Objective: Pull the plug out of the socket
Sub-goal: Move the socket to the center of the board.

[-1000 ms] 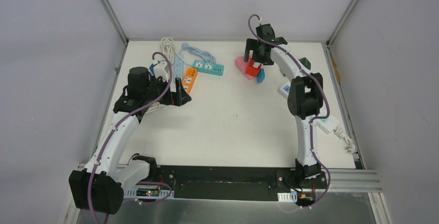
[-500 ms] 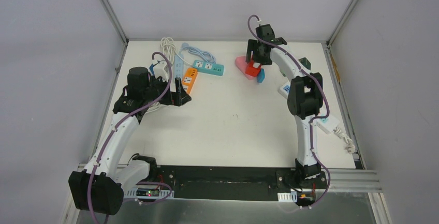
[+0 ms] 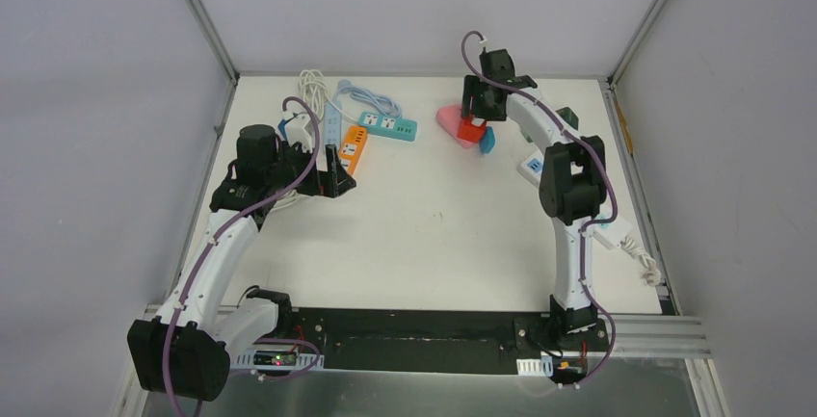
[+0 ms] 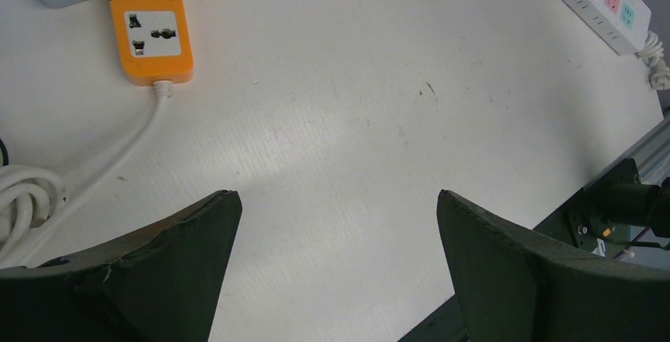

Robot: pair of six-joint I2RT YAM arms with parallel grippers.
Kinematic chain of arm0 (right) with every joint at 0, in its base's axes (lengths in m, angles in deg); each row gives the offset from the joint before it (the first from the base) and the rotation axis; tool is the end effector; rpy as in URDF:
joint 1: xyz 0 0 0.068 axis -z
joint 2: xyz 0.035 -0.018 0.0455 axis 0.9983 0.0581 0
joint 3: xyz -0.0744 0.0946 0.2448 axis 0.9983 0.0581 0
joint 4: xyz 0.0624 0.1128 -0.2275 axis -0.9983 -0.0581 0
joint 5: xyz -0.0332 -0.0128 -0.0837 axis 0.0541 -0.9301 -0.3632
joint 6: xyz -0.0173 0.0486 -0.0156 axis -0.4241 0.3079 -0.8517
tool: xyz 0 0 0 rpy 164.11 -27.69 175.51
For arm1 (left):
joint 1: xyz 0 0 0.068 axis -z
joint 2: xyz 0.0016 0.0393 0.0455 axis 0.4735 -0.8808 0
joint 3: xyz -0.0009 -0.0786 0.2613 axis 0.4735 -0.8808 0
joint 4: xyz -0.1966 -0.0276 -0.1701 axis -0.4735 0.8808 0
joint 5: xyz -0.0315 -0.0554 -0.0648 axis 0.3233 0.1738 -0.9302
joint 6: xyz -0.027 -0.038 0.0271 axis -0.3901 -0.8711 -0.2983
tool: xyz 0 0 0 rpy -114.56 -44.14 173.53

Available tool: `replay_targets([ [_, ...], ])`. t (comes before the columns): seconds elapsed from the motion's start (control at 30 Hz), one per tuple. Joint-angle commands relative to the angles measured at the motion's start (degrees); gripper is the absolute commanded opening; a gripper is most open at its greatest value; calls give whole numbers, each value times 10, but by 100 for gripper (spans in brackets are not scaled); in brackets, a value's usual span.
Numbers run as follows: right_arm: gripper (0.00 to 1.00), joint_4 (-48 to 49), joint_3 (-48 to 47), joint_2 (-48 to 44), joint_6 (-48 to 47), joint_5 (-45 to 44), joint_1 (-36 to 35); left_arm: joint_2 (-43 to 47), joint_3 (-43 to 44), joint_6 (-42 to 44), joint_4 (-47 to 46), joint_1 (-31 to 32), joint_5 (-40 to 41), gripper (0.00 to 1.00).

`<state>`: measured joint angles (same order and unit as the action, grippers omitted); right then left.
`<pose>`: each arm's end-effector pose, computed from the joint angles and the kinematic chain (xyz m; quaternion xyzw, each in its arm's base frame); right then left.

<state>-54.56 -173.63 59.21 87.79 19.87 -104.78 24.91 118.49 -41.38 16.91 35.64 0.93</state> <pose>0.4762 0.1532 0.2328 -0.0213 0.9432 0.0595 0.3263 0.2096 -0.0476 0.3053 0.1169 0.8391 -0.3320 0.4148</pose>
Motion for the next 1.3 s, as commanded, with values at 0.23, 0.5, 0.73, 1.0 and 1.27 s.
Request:
replay_targets([
  [0.23,41,27,108,-105,-47,30,3,23,-5,-5,-24,-8,-11,99],
  [0.5,38,37,195,-175,-90,61,4,24,-5,-6,-25,-9,-16,99],
  [0.73,37,49,287,-239,-126,98,3,22,-6,-7,-28,-8,-22,99],
  [1.0,35,55,377,-311,-197,166,0,20,-6,-5,-32,-9,-26,99],
  [1.27,33,25,428,-354,-332,238,-15,21,-8,-6,-34,-9,-30,99],
])
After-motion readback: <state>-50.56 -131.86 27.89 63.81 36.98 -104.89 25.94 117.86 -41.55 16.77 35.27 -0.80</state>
